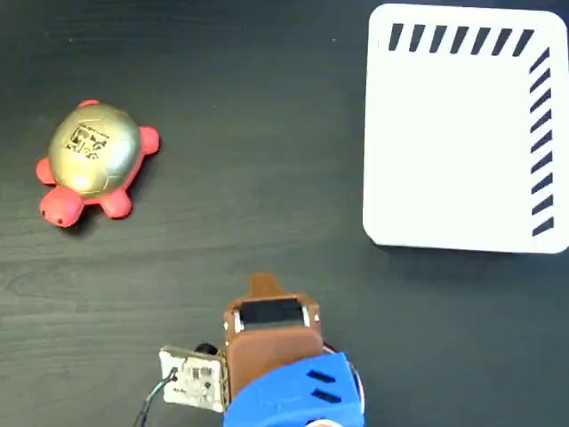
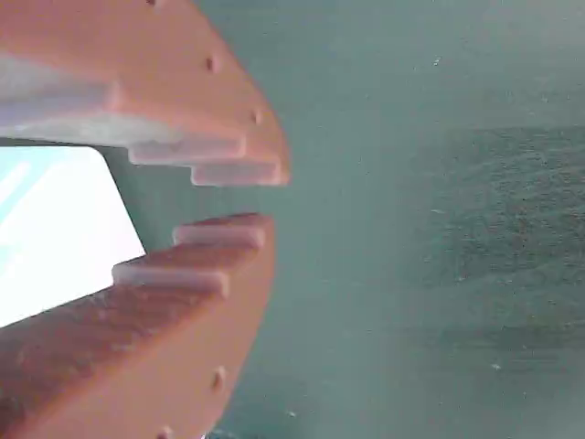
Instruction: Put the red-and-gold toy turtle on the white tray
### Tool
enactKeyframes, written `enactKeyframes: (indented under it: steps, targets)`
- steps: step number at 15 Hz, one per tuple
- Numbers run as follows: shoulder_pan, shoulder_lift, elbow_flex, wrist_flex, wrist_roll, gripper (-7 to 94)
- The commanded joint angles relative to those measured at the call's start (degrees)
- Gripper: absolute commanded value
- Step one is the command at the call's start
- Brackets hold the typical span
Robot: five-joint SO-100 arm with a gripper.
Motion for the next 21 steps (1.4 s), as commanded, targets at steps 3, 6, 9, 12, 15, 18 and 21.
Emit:
enactKeyframes:
  steps: [3,6,9,12,15,18,21]
  targets:
    - [-1.23,0.62,-0.62,1.05,0.7,0]
    - [-1.23,0.62,-0.62,1.05,0.7,0]
    - [-1.23,0.62,-0.62,1.05,0.7,0]
    - [-1.23,0.62,-0.62,1.05,0.7,0]
    - [-1.23,0.62,-0.62,1.05,0.7,0]
    - [-1.76,0.62,-0.62,1.05,0.18,1]
    - [-7.12,0.26,-0.62,0.88,-4.66,0]
